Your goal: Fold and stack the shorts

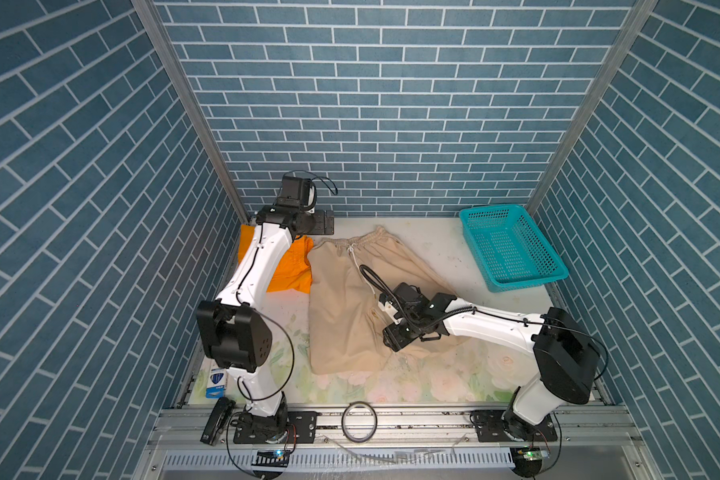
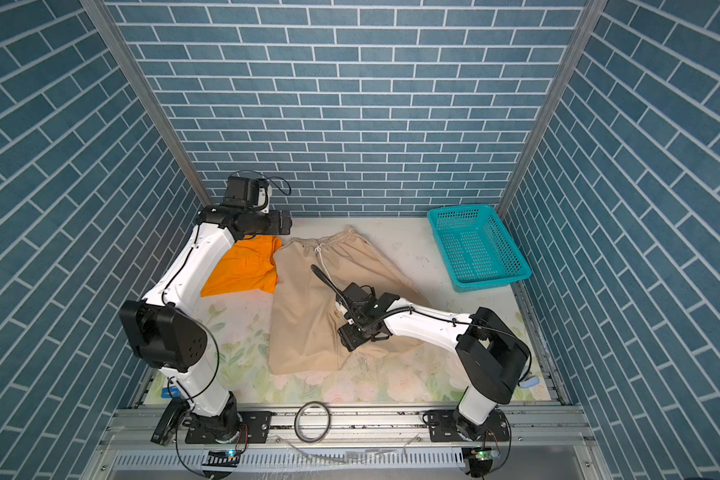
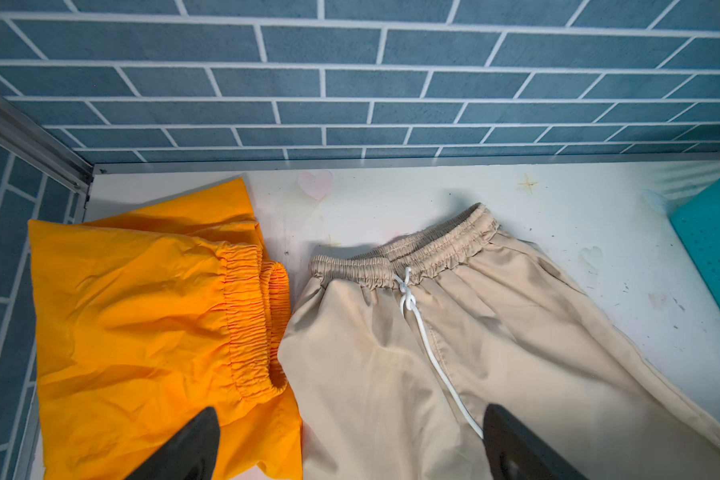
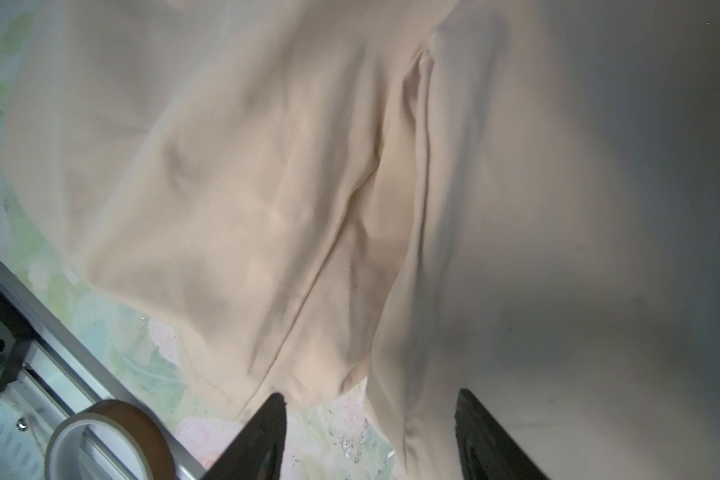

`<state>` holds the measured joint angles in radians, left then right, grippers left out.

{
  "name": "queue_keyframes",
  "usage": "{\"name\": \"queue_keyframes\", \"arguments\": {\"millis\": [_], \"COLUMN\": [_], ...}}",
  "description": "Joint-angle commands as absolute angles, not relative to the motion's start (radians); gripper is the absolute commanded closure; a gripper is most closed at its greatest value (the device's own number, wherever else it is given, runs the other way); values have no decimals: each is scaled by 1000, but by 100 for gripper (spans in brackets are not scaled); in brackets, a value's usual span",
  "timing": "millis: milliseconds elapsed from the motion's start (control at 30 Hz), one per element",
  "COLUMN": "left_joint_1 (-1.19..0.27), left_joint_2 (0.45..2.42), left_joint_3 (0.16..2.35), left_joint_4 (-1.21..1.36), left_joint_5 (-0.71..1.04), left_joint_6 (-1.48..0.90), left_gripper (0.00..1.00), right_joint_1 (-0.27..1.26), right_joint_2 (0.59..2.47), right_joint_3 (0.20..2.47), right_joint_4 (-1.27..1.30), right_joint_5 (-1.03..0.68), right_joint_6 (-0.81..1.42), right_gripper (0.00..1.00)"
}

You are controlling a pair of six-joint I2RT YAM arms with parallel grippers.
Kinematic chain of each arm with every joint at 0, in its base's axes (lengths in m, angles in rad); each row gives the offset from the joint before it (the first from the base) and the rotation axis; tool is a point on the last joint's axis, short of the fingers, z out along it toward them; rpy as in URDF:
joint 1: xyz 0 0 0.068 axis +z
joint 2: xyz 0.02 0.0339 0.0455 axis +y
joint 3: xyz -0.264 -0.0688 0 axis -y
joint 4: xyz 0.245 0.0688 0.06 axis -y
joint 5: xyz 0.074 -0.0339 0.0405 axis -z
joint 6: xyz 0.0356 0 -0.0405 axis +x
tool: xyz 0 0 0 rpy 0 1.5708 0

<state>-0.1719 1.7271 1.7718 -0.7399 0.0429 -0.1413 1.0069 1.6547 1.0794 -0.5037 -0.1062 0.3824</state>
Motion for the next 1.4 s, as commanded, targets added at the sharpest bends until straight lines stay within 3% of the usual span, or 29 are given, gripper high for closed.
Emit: {"name": "queue_keyframes", "arguments": {"millis": [0, 233, 333, 433, 567, 600, 767, 1167, 1367], "left_joint_1": [-160, -122, -117, -118, -118, -117, -135, -172, -179], "left_joint_2": [1674, 1597, 1595, 1605, 1614, 1619, 1683, 2179, 2304], "left_joint_3": [1692, 1566, 1552, 1550, 1524, 1520, 1513, 1856, 1947], "left_joint_4": [-733, -712, -703, -706, -688, -684, -618, -700, -724], "left_joint_5": [32, 28, 51, 75, 77, 80, 194, 150, 154], "left_joint_6": [-149, -161, -157, -155, -152, -152, -65, 73, 115], "left_gripper": [0, 0, 0, 0, 0, 0, 0, 0, 0], "right_joint_1": [1038, 1048, 1048, 1049, 1038, 1028, 924, 801, 771], "right_joint_2": [1717, 1817, 1842, 1875, 1864, 1851, 1724, 1643, 1629], "right_joint_3": [1081, 1098, 1106, 1112, 1088, 1075, 960, 860, 843], "right_joint_4": [-467, -479, -502, -512, -545, -557, -571, -517, -495], "right_joint_5": [-52, -3, 41, 54, 94, 103, 111, 31, 14], "right_joint_6": [457, 451, 454, 453, 450, 449, 438, 416, 416], "right_gripper": [34, 35, 40, 56, 94, 100, 100, 100, 100]}}
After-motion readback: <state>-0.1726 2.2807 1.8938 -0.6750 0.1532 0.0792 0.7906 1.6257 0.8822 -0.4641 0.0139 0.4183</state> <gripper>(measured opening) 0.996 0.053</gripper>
